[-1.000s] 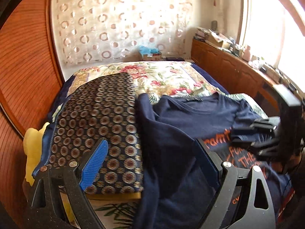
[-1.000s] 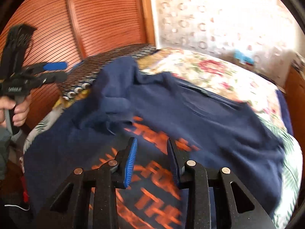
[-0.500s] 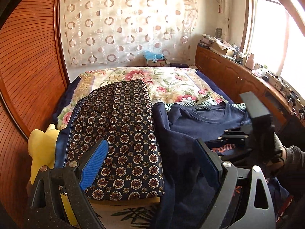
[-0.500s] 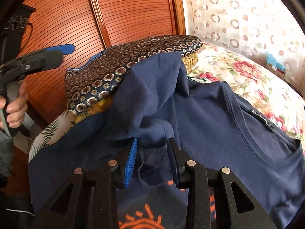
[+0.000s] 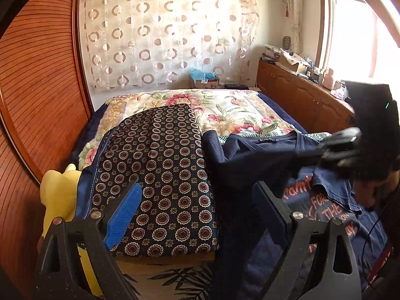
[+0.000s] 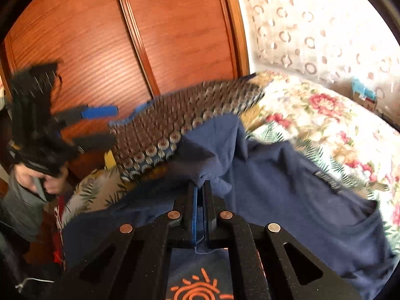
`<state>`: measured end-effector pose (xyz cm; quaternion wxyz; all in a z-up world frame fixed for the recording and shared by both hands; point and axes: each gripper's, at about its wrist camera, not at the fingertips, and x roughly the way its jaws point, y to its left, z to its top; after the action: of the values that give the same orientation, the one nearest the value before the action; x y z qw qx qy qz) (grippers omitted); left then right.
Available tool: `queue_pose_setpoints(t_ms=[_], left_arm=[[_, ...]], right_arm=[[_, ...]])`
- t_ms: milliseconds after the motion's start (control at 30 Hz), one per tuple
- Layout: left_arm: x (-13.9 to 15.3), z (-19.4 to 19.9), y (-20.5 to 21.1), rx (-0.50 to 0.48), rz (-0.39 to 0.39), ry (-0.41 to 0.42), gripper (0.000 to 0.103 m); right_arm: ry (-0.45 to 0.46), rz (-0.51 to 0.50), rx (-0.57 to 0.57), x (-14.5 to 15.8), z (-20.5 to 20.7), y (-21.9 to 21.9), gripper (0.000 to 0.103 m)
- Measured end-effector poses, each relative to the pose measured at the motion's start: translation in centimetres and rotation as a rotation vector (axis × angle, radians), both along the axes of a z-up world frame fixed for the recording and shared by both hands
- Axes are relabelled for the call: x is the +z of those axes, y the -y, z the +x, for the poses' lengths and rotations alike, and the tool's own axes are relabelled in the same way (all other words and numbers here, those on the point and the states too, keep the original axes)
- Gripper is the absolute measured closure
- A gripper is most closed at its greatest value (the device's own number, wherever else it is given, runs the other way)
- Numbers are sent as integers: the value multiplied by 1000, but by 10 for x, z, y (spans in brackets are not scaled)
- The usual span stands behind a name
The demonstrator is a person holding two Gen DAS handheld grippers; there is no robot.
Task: Fold small clothes
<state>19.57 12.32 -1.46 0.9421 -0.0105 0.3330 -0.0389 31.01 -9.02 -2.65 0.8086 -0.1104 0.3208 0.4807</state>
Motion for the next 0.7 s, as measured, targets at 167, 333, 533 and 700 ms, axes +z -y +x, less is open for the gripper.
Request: queue_pose_setpoints(t_ms=[167,333,533,700], left_arm=[[-1,-2,5,-12,-4,3,12],[-6,-7,12,-24,2,-2,12],[-12,5,21,-59,-7,-22,12],[-13,40,42,-145,2,-67,34]], right_arm=[[65,20,-81,18,-1,18,100],[47,16,-113,1,-6,21,91],[52,-80,-185,-22,-1,24,75],[74,-125,-310,-31,12,52,62]])
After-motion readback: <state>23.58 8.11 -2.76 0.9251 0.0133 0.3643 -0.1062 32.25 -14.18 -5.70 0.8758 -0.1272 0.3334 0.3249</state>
